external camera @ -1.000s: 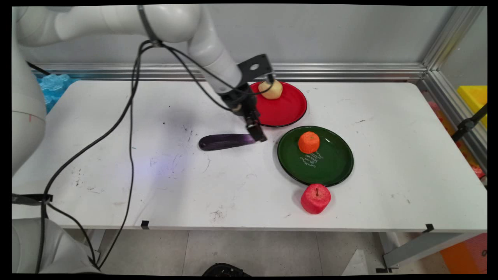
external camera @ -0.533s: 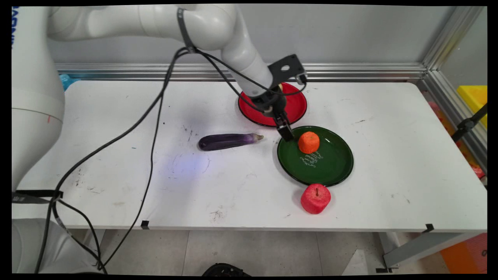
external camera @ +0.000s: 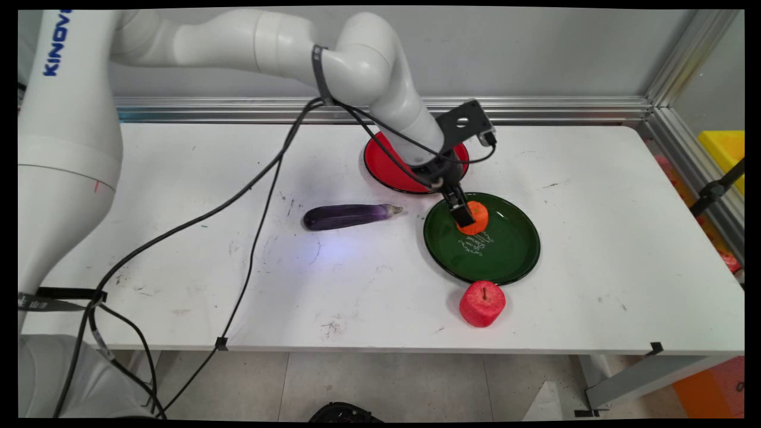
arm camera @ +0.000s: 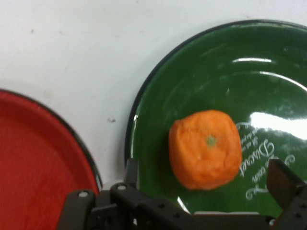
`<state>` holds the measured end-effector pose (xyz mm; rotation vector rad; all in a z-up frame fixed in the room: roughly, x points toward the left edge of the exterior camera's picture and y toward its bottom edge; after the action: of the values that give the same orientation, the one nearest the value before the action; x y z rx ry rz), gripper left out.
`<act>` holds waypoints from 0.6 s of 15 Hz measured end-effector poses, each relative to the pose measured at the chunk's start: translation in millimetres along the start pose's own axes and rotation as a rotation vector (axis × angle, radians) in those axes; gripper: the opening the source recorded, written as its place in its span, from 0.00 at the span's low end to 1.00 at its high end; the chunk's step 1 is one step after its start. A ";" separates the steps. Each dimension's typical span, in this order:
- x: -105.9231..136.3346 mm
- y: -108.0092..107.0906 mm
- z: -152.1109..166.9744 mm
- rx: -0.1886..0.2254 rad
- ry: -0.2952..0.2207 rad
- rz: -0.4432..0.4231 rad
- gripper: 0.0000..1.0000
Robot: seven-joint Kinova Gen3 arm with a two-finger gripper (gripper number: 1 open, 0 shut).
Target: Pick up the mandarin from the green plate
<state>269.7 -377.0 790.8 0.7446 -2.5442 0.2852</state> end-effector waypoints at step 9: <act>5.6 12.0 33.1 0.014 0.011 -0.003 0.00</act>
<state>246.3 -380.2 764.1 0.7506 -2.5332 0.3053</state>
